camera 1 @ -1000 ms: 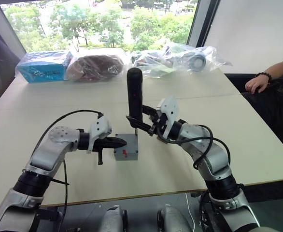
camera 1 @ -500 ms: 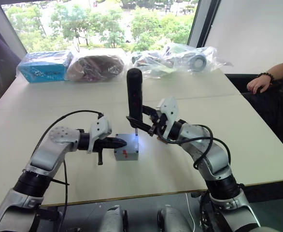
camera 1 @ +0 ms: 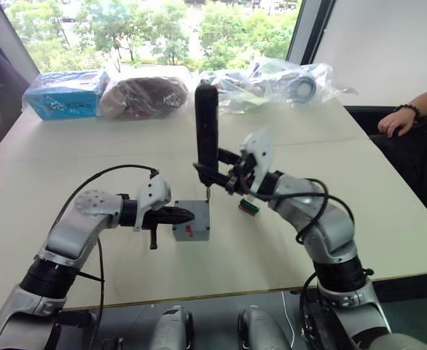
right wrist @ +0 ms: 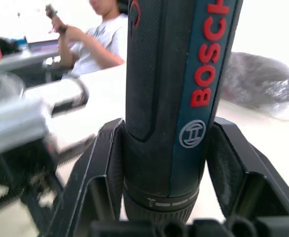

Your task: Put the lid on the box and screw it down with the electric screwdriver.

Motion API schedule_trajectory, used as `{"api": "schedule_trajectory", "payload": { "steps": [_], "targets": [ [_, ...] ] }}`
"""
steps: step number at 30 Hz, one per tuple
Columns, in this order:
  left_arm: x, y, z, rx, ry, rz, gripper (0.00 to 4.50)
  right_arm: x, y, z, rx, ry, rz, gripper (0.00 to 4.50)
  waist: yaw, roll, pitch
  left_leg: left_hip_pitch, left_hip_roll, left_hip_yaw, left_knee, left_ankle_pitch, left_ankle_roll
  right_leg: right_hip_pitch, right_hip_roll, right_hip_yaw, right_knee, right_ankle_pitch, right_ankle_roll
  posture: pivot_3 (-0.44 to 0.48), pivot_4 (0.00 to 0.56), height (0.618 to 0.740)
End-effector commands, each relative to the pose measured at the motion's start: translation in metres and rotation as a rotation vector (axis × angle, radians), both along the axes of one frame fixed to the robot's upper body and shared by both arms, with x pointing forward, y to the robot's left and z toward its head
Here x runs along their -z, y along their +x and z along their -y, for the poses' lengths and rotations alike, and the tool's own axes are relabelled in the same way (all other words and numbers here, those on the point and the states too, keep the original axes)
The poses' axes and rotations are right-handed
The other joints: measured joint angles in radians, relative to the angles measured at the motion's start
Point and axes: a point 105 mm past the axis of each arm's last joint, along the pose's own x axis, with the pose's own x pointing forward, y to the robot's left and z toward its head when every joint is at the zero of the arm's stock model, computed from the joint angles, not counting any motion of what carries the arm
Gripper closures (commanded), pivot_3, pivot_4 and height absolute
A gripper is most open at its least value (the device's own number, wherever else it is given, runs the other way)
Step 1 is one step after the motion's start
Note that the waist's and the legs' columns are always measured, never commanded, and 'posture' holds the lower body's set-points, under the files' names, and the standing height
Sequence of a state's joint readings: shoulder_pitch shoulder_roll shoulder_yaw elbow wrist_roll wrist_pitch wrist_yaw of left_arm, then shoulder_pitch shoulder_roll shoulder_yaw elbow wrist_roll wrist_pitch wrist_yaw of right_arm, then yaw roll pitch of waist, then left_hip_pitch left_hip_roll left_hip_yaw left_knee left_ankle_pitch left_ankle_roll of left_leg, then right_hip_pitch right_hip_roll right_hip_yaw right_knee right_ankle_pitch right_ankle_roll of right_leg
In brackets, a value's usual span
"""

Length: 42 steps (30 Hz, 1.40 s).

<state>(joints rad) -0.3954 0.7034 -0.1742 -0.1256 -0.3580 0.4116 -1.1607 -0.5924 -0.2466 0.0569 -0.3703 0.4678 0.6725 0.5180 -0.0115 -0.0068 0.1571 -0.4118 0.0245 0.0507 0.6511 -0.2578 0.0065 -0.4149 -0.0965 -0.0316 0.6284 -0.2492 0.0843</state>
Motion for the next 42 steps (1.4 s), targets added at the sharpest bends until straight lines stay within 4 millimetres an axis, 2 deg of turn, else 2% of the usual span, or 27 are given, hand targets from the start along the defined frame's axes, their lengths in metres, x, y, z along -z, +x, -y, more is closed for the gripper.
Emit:
{"api": "schedule_trajectory", "payload": {
  "steps": [1,4,6,10,13,16,21,24,29,34,36,37,41,42],
  "targets": [
    [-0.016,0.0,0.002,0.005,-0.025,0.034,4.5,-0.064,-0.013,0.019,0.032,0.152,0.15,2.66,0.0,0.0,0.003,0.0,0.0,0.0,0.0,0.0,0.0,0.0,0.0,0.0,0.0,0.0,0.0,0.0,0.15,0.74],
    [-0.031,-0.002,0.007,0.02,-0.06,0.061,4.5,-0.084,-0.008,0.037,0.1,0.208,0.146,2.66,-0.001,-0.001,0.006,-0.003,0.0,0.0,0.0,0.0,0.0,-0.004,0.001,0.0,0.001,0.0,0.0,0.0,0.15,0.74],
    [-0.043,-0.005,0.009,0.042,-0.079,0.087,4.5,-0.084,0.0,0.047,0.15,0.17,0.071,2.66,0.0,-0.001,0.007,-0.008,0.0,0.0,0.0,0.0,0.0,-0.009,0.003,0.0,0.002,0.002,0.003,0.0,0.15,0.74],
    [-0.07,-0.009,0.012,0.073,-0.107,0.14,4.5,-0.054,0.026,0.077,0.395,-0.112,-0.086,2.66,0.0,0.0,0.008,-0.014,-0.001,0.0,0.002,0.001,0.0,-0.013,0.004,-0.001,0.003,0.002,0.004,0.0,0.15,0.74],
    [-0.085,-0.011,0.012,0.088,-0.12,0.172,4.5,-0.029,0.033,0.096,0.482,-0.242,-0.263,2.66,-0.002,-0.001,0.011,-0.014,-0.002,0.0,0.002,0.001,0.0,-0.013,0.004,-0.001,0.002,0.002,0.004,0.0,0.15,0.74],
    [-0.102,-0.016,0.011,0.104,-0.144,0.192,4.5,-0.001,0.031,0.113,0.516,-0.396,-0.497,2.66,-0.003,-0.001,0.015,-0.014,-0.002,0.001,0.002,0.001,0.0,-0.013,0.005,0.0,0.002,0.003,0.004,0.0,0.15,0.74],
    [-0.099,-0.017,0.009,0.09,-0.133,0.185,4.5,0.033,0.033,0.138,0.535,-0.491,-0.747,2.66,-0.002,-0.001,0.019,-0.014,-0.001,-0.001,0.001,0.001,0.0,-0.014,0.008,0.0,0.002,0.003,0.005,0.0,0.15,0.74],
    [-0.094,-0.023,0.009,0.088,-0.126,0.183,4.5,0.061,0.03,0.154,0.566,-0.577,-0.888,2.66,-0.003,-0.002,0.021,-0.015,-0.001,0.0,0.001,0.001,0.0,-0.015,0.01,0.0,0.002,0.003,0.005,0.0,0.15,0.74],
    [-0.105,-0.026,0.002,0.064,-0.145,0.199,4.5,0.09,0.024,0.163,0.573,-0.652,-1.032,2.66,-0.003,-0.004,0.024,-0.015,-0.001,0.0,0.001,0.001,0.0,-0.014,0.01,0.001,0.002,0.003,0.005,0.0,0.15,0.74],
    [-0.109,-0.029,0.002,0.06,-0.149,0.208,4.5,0.105,0.024,0.164,0.599,-0.678,-1.08,2.66,-0.001,-0.004,0.024,-0.015,0.0,0.0,0.002,0.001,0.0,-0.014,0.011,0.001,0.002,0.003,0.005,0.0,0.15,0.74],
    [-0.11,-0.028,0.004,0.057,-0.151,0.211,4.5,0.108,0.025,0.163,0.6,-0.684,-1.087,1.66,-0.001,-0.005,0.023,-0.015,0.0,0.0,0.003,0.001,0.0,-0.013,0.011,0.001,0.002,0.003,0.005,0.0,0.15,0.74],
    [-0.11,-0.029,0.004,0.056,-0.151,0.211,4.5,0.11,0.025,0.162,0.603,-0.683,-1.091,1.55,-0.001,-0.006,0.023,-0.015,0.0,0.0,0.003,0.001,0.0,-0.013,0.011,0.001,0.002,0.003,0.005,0.0,0.15,0.74],
    [-0.11,-0.029,0.006,0.05,-0.15,0.211,4.5,0.111,0.026,0.162,0.606,-0.683,-1.094,0.08,0.0,-0.007,0.022,-0.015,0.002,-0.001,0.007,0.001,0.0,-0.011,0.013,0.001,0.002,0.003,0.005,0.0,0.15,0.74],
    [-0.11,-0.028,0.005,0.048,-0.149,0.21,4.5,0.11,0.027,0.161,0.605,-0.683,-1.092,0.03,0.001,-0.007,0.022,-0.015,0.002,-0.001,0.008,0.001,0.0,-0.011,0.013,0.001,0.002,0.003,0.005,0.0,0.15,0.74]
  ]
}}
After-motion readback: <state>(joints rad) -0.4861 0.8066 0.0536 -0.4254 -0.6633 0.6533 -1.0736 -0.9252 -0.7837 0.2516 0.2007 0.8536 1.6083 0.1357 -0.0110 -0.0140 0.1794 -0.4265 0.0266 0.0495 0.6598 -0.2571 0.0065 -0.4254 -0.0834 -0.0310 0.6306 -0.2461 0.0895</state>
